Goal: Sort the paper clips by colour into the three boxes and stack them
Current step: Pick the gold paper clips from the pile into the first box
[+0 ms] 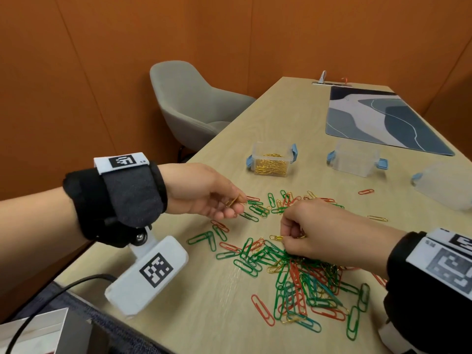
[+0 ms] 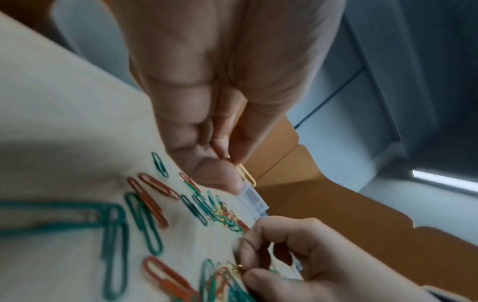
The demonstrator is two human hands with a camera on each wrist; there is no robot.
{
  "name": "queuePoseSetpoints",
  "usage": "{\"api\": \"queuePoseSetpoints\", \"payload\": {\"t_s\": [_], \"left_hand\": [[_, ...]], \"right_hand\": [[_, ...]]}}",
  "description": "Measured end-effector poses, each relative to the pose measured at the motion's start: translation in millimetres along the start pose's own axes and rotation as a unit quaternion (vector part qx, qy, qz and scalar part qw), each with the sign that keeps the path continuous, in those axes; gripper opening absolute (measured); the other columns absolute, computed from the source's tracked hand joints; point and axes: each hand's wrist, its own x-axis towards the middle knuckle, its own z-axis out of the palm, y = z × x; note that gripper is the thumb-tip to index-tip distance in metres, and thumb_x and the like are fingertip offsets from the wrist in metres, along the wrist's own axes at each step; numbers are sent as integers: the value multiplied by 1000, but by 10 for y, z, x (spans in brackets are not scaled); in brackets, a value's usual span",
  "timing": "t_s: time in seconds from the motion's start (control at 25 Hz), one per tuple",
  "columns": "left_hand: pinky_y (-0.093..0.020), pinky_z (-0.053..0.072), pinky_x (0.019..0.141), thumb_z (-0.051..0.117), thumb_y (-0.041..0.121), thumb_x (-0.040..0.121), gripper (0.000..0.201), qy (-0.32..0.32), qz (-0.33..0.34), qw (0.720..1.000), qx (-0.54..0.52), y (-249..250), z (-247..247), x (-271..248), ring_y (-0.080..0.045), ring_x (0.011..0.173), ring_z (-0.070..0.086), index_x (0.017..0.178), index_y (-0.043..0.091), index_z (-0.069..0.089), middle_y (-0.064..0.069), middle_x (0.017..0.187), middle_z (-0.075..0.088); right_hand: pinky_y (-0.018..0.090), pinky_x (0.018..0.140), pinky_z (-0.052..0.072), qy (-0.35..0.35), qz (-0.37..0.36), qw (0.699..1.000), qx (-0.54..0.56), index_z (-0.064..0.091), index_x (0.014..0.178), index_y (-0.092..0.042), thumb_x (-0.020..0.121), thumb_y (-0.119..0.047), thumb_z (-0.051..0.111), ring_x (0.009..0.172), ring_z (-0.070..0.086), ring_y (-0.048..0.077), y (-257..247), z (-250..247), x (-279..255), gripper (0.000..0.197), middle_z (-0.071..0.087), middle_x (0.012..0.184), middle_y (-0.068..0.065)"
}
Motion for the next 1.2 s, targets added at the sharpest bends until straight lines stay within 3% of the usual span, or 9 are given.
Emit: {"api": "queuePoseSetpoints", "payload": {"t_s": [0.12, 0.24, 0.36, 0.56, 0.72, 0.8, 1.0, 1.12, 1.2], "left_hand": [[-15, 44, 44, 43, 29, 96, 28, -9, -51, 997, -55, -13, 19, -8, -8, 51, 50, 74, 13, 53, -1, 65, 57], [-15, 38, 45, 52, 35, 91, 28, 21, -34, 995, 91, -40, 87, 2, -7, 49, 42, 71, 16, 55, 4, 60, 49], [-14, 37, 58, 65, 42, 81, 18, 57, 64, 934, 348, -26, 234, 25, 0, 54, 46, 78, 24, 66, 15, 56, 53], [-7, 32, 45, 77, 35, 71, 17, 46, 110, 877, 465, 33, 390, 50, 12, 47, 44, 80, 23, 69, 19, 40, 47], [-8, 33, 45, 61, 43, 84, 17, 87, 116, 893, 427, 61, 276, 50, 4, 44, 44, 81, 27, 68, 17, 41, 47], [-10, 33, 42, 42, 45, 94, 36, 88, 70, 950, 291, 62, 265, 91, -3, 40, 41, 88, 19, 66, 10, 49, 46], [-13, 38, 40, 32, 25, 99, 33, -123, -56, 990, 34, 93, 327, 86, -8, 47, 49, 84, 8, 55, -1, 60, 57], [-14, 33, 41, 44, 30, 96, 30, -33, -24, 987, 158, 74, 329, 111, -5, 44, 39, 73, 15, 55, 5, 54, 46], [-11, 35, 49, 60, 39, 86, 22, 22, 46, 930, 365, 30, 345, 96, -2, 48, 44, 72, 22, 62, 13, 50, 50]], "right_hand": [[19, 62, 44, 1, -6, 1000, -13, 59, 79, -17, 87, -21, 53, 70, 52, 11, -11, 1, 11, 11, 60, 81, -2], [23, 63, 47, 4, -2, 1000, -22, 59, 80, -15, 88, -18, 50, 70, 54, 14, -23, 0, 6, 12, 61, 80, 1], [30, 70, 51, 30, 14, 999, -21, 59, 83, -16, 88, -19, 48, 78, 59, 20, -16, -5, 4, 13, 64, 86, 4], [31, 70, 53, 76, 29, 997, 11, 58, 75, -21, 84, -20, 53, 76, 61, 21, 25, -6, 17, 10, 65, 82, 1], [20, 62, 44, 130, -22, 990, 43, 60, 78, -23, 87, -22, 52, 66, 56, 9, 14, -8, 7, 11, 60, 70, -10], [16, 65, 40, 158, -82, 980, 84, 60, 78, -26, 87, -23, 55, 69, 53, 9, -32, -22, -3, 10, 54, 66, -17], [7, 64, 37, 196, -154, 959, 138, 66, 80, -25, 84, -28, 64, 71, 53, 0, -61, -33, -39, 5, 57, 65, -17], [15, 62, 45, 125, -113, 973, 156, 69, 74, -26, 77, -35, 69, 69, 57, 4, -22, -26, -121, 10, 63, 67, -11], [23, 71, 51, 35, -85, 990, 107, 72, 79, -32, 71, -42, 74, 74, 60, 3, -26, -10, -145, 13, 67, 75, -14]]}}
